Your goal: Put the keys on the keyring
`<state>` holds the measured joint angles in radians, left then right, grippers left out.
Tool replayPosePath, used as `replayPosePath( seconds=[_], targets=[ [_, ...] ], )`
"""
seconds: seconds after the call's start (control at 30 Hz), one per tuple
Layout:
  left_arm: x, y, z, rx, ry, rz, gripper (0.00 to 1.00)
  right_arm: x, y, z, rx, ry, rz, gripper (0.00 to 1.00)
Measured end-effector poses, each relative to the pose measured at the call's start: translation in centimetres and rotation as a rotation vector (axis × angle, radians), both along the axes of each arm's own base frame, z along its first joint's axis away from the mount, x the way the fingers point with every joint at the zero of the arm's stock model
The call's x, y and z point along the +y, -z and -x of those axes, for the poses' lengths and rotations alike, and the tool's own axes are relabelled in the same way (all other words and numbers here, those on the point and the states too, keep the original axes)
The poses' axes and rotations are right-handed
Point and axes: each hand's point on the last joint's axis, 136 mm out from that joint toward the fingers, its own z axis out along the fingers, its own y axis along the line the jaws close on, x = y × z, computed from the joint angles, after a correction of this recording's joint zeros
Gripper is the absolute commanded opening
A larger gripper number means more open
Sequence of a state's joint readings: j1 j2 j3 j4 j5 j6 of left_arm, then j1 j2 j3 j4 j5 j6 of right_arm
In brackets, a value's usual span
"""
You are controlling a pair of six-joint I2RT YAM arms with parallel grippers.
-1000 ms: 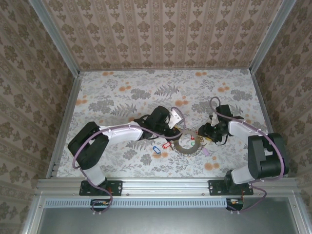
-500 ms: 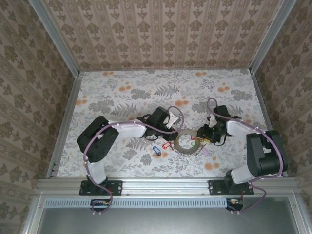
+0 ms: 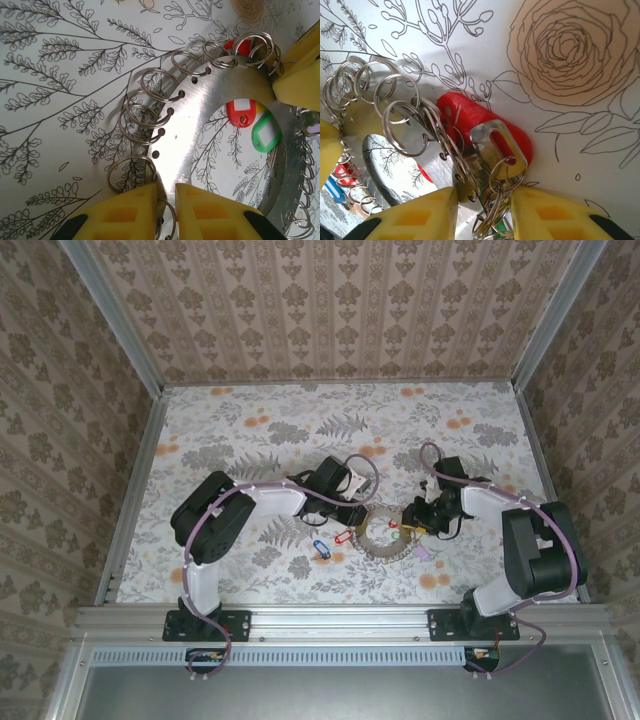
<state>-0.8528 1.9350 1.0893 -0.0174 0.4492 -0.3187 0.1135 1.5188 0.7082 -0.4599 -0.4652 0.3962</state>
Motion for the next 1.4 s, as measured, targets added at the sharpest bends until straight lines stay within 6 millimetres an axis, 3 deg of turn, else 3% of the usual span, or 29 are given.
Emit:
replayPosePath(
  seconds=[0.2, 0.43, 0.63, 0.8, 0.87, 0.97, 1.13, 1.2, 1.3, 1.4],
  targets=[
    [-0.3, 0.1, -0.2, 0.02, -0.002, 0.026, 0.13, 0.9, -0.3, 0.1, -0.002, -0.019, -0.044, 0.32],
    [-0.2, 0.0, -0.9, 0.027, -0.022, 0.039, 0.13, 1.2, -0.9, -0.1, -0.025, -0.015, -0.07, 0.13],
    [-0.2, -0.1, -1.3, 0.016, -0.034, 0.031, 0.19, 1.2, -2.3, -0.7, -0.08, -0.012, -0.08, 0.01],
    [0.4, -1.1, -1.6, -0.015, -0.056, 0.009, 0.27, 1.0, -3.6, -1.0, -0.123, 0.0, -0.089, 0.0],
    [0.6, -2.8, -2.1, -0.061, -0.074, 0.023, 0.31, 0.8, -4.7, -1.3, -0.16, 0.013, -0.095, 0.0],
    [1.5, -7.1, -2.8, -0.173, -0.112, 0.07, 0.36, 0.5, -7.0, -1.8, -0.241, 0.031, -0.116, 0.0],
    [4.1, -16.7, -4.3, -0.399, -0.211, 0.219, 0.46, 0.7, -12.4, -2.6, -0.422, 0.05, -0.204, 0.0],
    [5.5, -19.1, -4.9, -0.464, -0.258, 0.26, 0.5, 1.0, -14.2, -2.7, -0.48, 0.05, -0.239, 0.0],
    [8.0, -21.0, -5.8, -0.519, -0.348, 0.292, 0.99, 1.4, -16.4, -3.0, -0.541, 0.052, -0.299, 0.0],
    [11.0, -21.0, -6.7, -0.499, -0.476, 0.3, 1.0, 1.9, -17.9, -3.4, -0.574, 0.051, -0.362, 0.0]
  ],
)
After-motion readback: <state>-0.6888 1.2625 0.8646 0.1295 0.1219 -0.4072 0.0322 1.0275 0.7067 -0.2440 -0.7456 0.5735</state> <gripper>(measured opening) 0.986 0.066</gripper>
